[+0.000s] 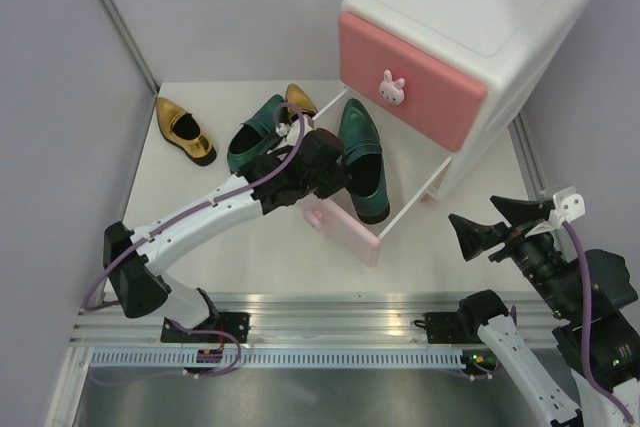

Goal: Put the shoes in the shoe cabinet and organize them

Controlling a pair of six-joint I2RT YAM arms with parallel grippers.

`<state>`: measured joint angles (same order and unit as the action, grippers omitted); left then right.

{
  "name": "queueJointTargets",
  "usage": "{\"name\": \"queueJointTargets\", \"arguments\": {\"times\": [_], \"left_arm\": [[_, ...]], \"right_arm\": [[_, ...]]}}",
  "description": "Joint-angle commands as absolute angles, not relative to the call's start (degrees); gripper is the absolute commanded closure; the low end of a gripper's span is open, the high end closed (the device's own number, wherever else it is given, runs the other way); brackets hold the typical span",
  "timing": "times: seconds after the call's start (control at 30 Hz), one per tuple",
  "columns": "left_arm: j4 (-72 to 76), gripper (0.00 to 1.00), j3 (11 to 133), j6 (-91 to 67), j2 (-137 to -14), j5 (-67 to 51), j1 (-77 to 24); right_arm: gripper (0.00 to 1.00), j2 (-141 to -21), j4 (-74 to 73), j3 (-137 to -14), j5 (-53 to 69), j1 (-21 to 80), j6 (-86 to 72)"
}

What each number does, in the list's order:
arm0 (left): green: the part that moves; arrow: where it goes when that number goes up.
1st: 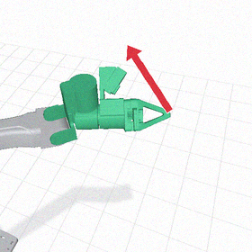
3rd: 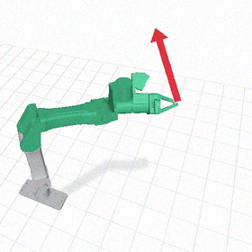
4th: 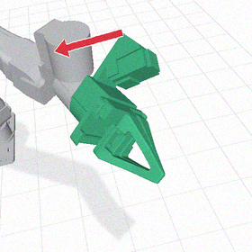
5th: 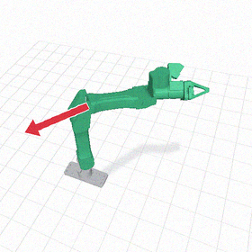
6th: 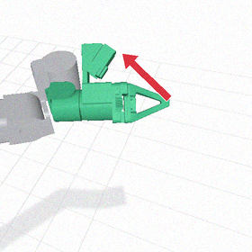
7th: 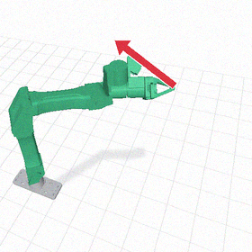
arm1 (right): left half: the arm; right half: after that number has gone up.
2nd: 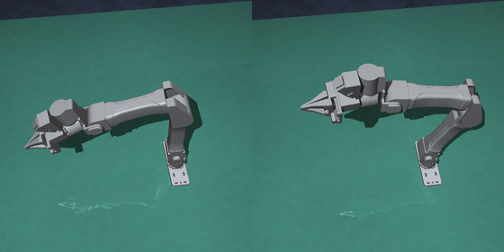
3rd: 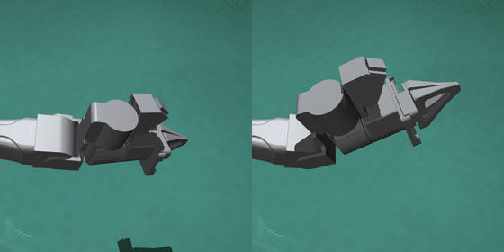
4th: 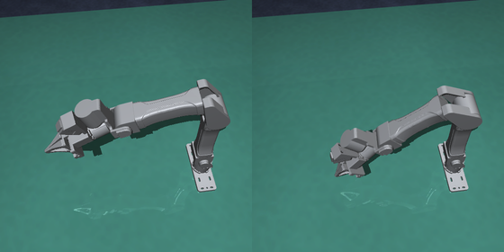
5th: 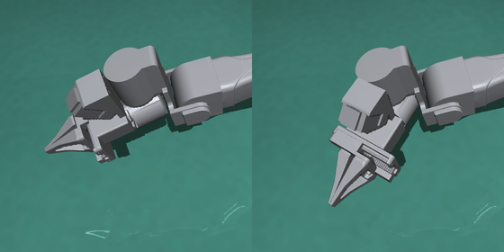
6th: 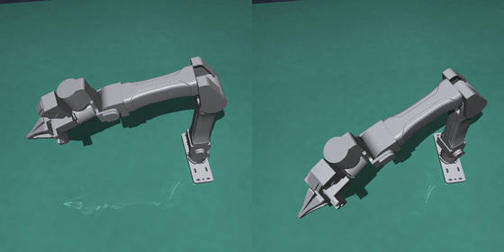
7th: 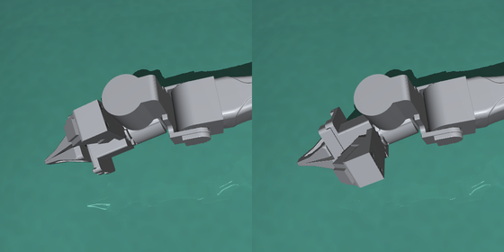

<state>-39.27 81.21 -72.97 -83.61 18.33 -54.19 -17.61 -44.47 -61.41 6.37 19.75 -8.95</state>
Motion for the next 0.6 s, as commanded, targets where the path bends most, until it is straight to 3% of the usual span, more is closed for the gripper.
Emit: {"name": "queueJointTargets", "arguments": {"times": [0.0,0.23,0.57], "left_arm": [[-34.8,0.98,88.4,-67.8,-85.0,16.3,-53.6],[-36.4,0.98,91.5,-60.1,-87.7,10.9,-48.9],[-42.7,0.98,103.7,-32.0,-97.0,-1.6,-41.1]], "right_arm": [[0.02,-16.8,-44.3,-61.3,5.5,19.7,-8.7],[0.02,-17.0,-44.8,-61.7,5.3,19.8,-8.6],[0.02,-18.5,-45.3,-62.7,4.4,19.8,-7.4]]}}
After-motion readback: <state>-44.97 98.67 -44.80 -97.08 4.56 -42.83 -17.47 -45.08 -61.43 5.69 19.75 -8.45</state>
